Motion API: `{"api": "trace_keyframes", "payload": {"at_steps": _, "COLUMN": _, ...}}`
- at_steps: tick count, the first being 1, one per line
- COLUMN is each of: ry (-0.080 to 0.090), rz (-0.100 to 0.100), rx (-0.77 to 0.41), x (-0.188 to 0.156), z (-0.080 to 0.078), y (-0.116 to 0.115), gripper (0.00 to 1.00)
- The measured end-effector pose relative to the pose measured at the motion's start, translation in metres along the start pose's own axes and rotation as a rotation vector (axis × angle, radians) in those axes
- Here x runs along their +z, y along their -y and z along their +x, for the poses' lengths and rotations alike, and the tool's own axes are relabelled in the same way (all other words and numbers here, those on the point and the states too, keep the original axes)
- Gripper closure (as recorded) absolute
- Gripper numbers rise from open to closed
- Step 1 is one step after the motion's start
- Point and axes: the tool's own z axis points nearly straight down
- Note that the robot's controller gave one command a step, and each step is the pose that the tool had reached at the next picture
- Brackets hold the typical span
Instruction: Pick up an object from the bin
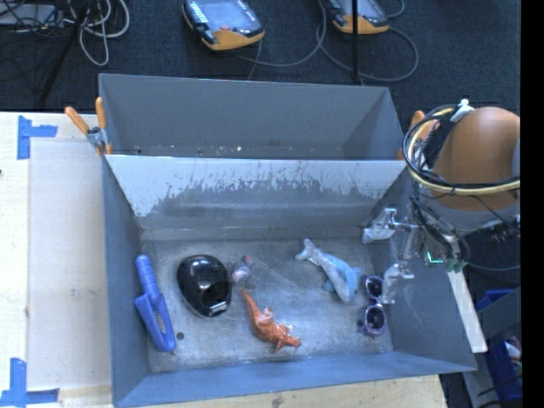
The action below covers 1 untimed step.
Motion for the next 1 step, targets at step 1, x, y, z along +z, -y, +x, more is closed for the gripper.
{"api": "trace_keyframes", "payload": {"at_steps": 1, "ry": 0.007, "rz": 0.001, "rx": -0.003, "x": -0.0041, "z": -0.0018, "y": -0.0004, "gripper": 0.0}}
